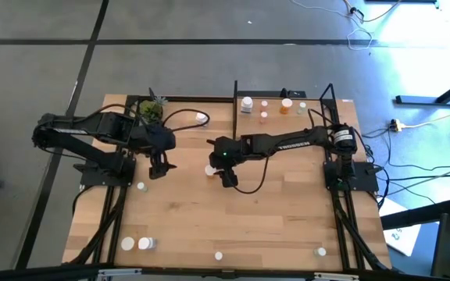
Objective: Pick and place medicine bottles onto shelf by color
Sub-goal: Put the top left orange pill bottle on the shelf
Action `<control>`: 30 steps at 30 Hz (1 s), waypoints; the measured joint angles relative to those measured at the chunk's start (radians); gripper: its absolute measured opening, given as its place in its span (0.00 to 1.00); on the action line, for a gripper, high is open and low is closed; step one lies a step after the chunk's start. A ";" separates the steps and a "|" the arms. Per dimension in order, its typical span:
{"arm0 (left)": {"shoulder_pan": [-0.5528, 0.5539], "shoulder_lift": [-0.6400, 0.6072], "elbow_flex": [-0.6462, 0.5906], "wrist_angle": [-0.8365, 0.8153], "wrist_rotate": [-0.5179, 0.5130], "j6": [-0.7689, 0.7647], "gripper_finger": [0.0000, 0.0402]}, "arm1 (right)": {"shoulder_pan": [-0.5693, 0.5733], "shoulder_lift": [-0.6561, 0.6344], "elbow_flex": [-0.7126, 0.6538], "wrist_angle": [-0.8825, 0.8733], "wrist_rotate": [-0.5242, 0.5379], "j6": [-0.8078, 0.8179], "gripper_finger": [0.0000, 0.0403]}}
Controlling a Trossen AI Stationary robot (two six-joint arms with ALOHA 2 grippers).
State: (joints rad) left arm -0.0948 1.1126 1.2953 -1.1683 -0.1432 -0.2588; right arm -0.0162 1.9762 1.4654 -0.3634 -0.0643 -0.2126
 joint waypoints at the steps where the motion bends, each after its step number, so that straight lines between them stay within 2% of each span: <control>1: 0.000 0.000 0.000 0.001 0.000 0.002 0.96 | 0.000 0.000 0.000 0.000 0.000 0.000 0.61; 30: 0.001 0.000 0.000 0.003 -0.001 0.005 0.96 | 0.000 0.000 0.000 0.010 -0.026 0.001 0.62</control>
State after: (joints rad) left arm -0.0943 1.1126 1.2953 -1.1656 -0.1440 -0.2539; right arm -0.0166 1.9762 1.4658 -0.3534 -0.0906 -0.2115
